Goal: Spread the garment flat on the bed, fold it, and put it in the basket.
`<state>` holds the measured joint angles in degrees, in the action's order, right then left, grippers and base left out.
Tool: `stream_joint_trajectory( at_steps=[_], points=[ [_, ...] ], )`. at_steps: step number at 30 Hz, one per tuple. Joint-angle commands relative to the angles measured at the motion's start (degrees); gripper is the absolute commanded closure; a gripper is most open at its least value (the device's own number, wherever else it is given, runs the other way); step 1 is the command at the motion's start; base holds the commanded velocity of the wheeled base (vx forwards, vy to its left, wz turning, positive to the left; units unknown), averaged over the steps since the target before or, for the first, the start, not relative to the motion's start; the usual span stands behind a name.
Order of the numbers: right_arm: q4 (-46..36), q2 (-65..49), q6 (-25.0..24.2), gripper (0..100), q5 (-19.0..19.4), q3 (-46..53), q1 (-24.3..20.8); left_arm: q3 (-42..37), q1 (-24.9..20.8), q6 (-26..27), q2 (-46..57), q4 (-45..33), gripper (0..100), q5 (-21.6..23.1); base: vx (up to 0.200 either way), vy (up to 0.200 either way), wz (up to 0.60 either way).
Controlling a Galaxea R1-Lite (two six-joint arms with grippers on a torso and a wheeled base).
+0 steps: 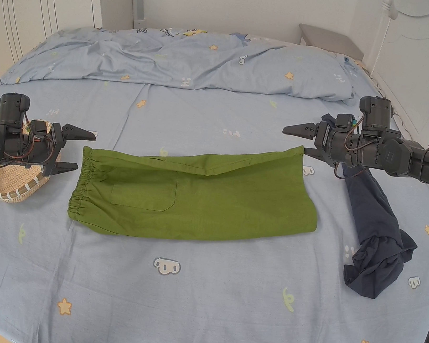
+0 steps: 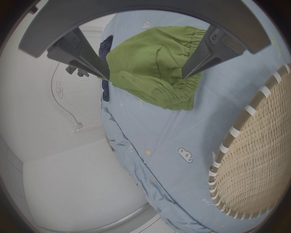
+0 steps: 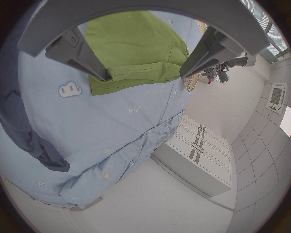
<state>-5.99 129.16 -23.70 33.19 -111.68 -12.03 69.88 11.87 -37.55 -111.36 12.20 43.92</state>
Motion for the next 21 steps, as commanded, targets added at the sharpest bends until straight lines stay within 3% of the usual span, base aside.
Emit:
stream_joint_trajectory(
  at_steps=[1, 5, 14, 21],
  points=[
    [0.01, 0.13, -0.47, 0, 0.03, -0.12, -0.18, -2.11, -3.70, -0.16, 3.87, 0.19, 0, 0.11, 0.000, 0.000, 0.00],
    [0.01, 0.22, -0.74, 0, 0.03, -0.21, -0.18, -1.85, -6.25, -0.16, 2.90, 1.07, 0, -0.42, 0.000, 0.000, 0.00],
    [-0.08, -0.22, -1.61, 0, 0.03, 0.67, 0.43, -2.11, -4.67, -9.12, -6.15, 19.53, 0, -0.94, 0.000, 0.000, 0.00],
    [-0.08, -3.65, -3.11, 0, 0.03, 3.92, 0.69, 0.61, -4.58, -10.88, -12.39, 25.41, 0, -3.05, 0.000, 0.000, 0.00]
  ],
)
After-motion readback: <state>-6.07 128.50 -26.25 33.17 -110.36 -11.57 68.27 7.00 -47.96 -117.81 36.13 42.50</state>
